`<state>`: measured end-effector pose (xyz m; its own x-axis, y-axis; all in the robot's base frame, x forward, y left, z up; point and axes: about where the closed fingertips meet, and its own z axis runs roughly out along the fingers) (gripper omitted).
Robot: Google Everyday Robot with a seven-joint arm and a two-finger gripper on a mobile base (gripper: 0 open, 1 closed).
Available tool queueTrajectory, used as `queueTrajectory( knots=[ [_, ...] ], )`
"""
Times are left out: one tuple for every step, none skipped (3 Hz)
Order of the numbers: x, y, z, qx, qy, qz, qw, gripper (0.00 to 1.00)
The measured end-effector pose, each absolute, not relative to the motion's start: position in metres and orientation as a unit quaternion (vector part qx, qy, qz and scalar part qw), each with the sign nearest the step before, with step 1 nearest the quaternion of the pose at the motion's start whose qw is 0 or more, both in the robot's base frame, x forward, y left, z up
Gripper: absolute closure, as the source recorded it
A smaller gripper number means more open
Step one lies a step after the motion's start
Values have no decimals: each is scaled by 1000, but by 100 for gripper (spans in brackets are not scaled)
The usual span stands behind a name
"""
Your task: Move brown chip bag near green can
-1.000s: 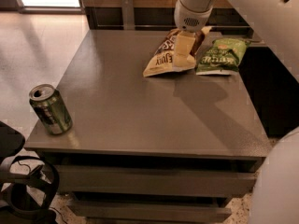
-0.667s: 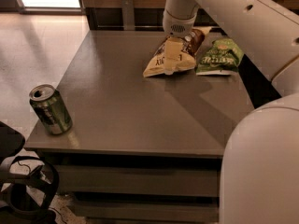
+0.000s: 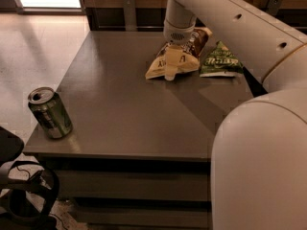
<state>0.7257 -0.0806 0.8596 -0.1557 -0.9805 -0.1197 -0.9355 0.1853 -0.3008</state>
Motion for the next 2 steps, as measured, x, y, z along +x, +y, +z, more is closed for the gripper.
queueTrajectory(
  knots=[
    [735,-89,834,-623,766,-64,143,3],
    [734,-88,834,-625,765,-65,142,24]
  ],
)
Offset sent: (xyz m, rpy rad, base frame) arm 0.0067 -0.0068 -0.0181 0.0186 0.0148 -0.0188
